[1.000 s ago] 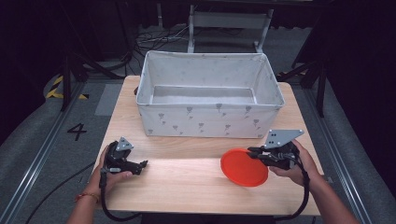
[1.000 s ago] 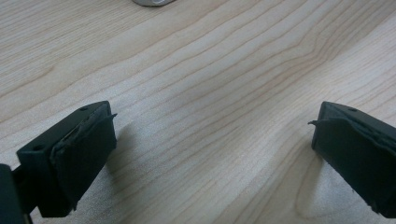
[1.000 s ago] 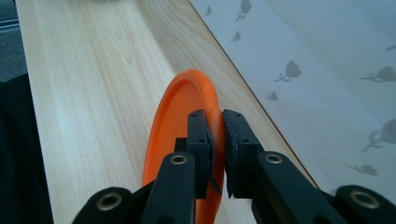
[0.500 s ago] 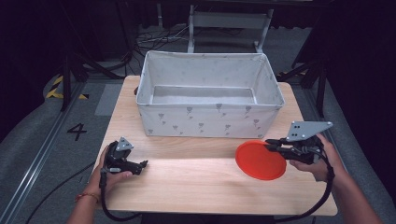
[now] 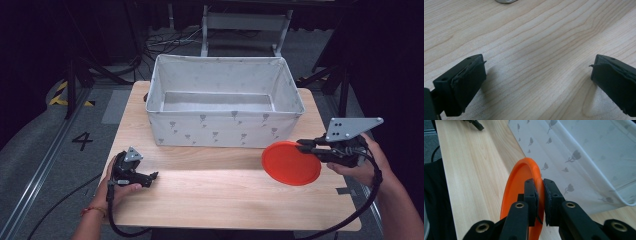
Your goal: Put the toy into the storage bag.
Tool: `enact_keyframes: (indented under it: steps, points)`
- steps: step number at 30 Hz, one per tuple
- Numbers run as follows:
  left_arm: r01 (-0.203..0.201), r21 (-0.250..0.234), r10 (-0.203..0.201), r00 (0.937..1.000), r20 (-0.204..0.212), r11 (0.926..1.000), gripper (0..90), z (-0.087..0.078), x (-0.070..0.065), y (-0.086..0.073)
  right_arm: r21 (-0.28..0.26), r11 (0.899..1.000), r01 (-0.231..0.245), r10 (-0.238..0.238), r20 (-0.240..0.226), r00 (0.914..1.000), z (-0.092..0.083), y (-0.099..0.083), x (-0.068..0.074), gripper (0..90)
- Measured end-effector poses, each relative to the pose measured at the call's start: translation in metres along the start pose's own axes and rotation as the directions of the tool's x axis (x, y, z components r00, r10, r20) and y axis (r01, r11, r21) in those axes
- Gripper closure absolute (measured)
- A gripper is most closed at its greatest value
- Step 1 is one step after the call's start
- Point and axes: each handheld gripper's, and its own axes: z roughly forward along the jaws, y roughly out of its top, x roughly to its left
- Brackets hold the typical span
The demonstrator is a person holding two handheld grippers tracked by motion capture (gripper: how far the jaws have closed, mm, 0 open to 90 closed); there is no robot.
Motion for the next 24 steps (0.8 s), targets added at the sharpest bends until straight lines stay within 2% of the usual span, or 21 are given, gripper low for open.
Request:
enact_keyframes:
  steps: [9,16,24]
  points:
    - [0.01,0.003,-0.01,1.0,0.002,0.9999,0.2,0.0,-0.001,0.0,-0.008,1.0,0.019,-0.019,0.02,0.9996,-0.016,0.023,-0.015,82.1]
    - [0.009,0.003,-0.009,1.0,0.001,1.0,0.2,0.0,-0.001,0.0,-0.001,0.999,0.044,-0.044,0.021,0.9988,-0.021,0.038,-0.024,82.1]
    - [0.009,0.003,-0.009,1.0,0.001,0.9999,0.2,0.0,-0.001,0.0,0.027,0.997,0.066,-0.067,0.024,0.9975,-0.026,0.054,-0.034,82.0]
